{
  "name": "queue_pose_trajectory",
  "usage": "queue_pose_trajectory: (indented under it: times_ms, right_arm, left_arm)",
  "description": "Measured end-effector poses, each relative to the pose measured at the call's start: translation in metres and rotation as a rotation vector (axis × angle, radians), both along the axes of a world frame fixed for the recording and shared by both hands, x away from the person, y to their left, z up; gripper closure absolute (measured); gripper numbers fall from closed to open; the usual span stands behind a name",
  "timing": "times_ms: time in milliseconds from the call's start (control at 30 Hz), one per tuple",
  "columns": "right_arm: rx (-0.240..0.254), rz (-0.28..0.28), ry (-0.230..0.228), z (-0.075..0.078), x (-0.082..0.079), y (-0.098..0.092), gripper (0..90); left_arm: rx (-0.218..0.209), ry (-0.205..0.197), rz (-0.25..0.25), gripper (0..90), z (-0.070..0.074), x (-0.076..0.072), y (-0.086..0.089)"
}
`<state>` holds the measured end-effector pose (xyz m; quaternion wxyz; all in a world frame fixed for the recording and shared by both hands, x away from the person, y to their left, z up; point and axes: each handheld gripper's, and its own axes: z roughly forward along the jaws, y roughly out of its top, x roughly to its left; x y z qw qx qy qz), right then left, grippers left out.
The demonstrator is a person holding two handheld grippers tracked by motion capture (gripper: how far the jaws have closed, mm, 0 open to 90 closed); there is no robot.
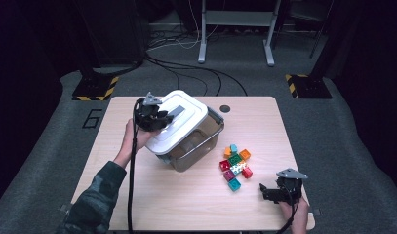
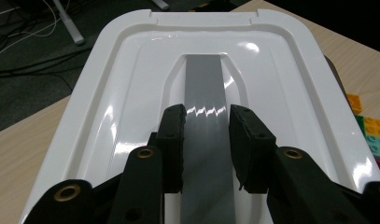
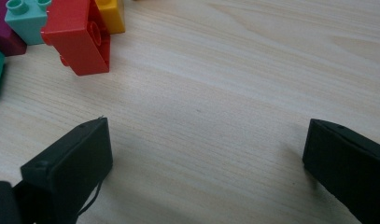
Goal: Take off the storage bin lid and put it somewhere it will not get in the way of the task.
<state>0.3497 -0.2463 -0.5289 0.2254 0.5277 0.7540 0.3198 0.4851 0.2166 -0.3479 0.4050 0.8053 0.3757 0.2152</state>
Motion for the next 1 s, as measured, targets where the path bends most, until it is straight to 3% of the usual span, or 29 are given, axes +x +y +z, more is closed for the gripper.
queue_pose_trajectory:
  times_ms: [400, 1000]
  right_arm:
    - [0.0, 0.0, 0.0, 0.0, 0.0, 0.0, 0.4]
    - [0.0, -0.002, 0.0, 0.0, 0.0, 0.0, 0.4]
  left_arm:
    - [0.015, -0.009, 0.065, 66.4, 0.005, 0.0, 0.034]
    - [-0.04, -0.016, 0.224, 66.4, 0.0, -0.003, 0.103]
